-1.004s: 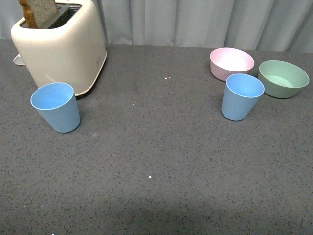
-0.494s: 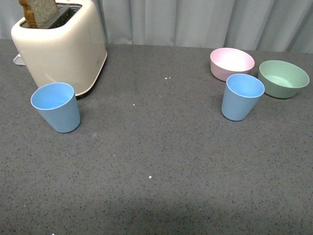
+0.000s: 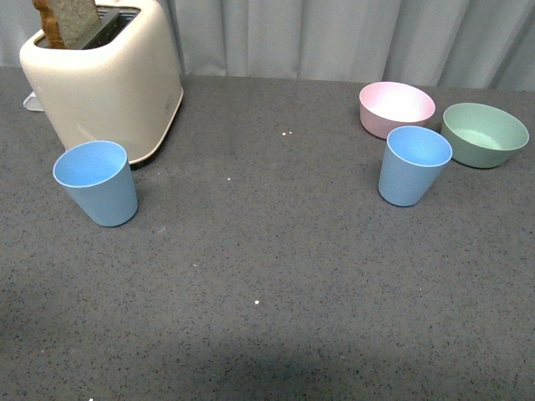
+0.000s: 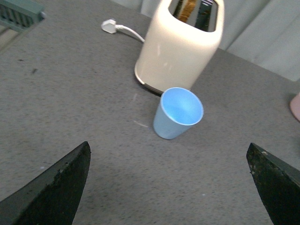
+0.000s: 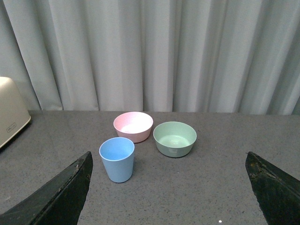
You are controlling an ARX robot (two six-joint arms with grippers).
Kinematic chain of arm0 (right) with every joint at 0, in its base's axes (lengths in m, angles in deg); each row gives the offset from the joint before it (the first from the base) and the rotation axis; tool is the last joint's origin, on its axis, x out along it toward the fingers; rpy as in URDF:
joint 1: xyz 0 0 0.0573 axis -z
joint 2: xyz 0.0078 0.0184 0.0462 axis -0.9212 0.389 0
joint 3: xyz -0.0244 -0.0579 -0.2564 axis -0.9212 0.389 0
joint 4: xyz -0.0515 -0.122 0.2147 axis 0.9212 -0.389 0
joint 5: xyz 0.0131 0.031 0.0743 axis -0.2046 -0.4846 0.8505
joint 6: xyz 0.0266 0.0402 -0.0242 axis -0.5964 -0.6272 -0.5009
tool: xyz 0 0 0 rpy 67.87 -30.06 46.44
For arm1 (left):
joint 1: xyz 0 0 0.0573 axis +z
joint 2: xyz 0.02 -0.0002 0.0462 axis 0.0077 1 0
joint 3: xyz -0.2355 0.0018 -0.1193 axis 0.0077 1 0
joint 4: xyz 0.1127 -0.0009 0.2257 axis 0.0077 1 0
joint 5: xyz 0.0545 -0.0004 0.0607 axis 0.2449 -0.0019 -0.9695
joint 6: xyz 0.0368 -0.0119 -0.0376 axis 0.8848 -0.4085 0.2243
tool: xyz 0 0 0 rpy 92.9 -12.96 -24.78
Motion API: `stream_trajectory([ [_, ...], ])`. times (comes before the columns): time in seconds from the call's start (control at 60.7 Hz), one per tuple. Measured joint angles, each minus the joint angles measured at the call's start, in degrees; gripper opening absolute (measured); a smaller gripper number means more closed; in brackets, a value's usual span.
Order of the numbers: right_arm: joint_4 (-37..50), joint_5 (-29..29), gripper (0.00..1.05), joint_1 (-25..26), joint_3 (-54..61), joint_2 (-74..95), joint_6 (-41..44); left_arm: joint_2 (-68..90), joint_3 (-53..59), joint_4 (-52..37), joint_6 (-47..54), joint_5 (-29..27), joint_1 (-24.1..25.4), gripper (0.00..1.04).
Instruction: Stack blue cups with both arms
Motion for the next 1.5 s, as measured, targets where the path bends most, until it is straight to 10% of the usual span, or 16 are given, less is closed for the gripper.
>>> stream_trajectory([
  [0.428, 0.0, 0.0, 0.95, 0.0, 0.0, 0.0, 0.0, 49.3, -26.5, 0.8, -4.9, 7.1, -1.3, 0.98],
  [1.103, 0.0, 0.0, 0.95, 0.0, 0.0, 0.0, 0.0, 72.3, -45.4, 11.2, -8.2, 5.7, 1.3, 0.98],
  [1.498, 0.0, 0.0, 0.95, 0.0, 0.0, 0.0, 0.0, 75.7, -46.7, 12.8, -9.2, 6.6, 1.7, 0.36],
])
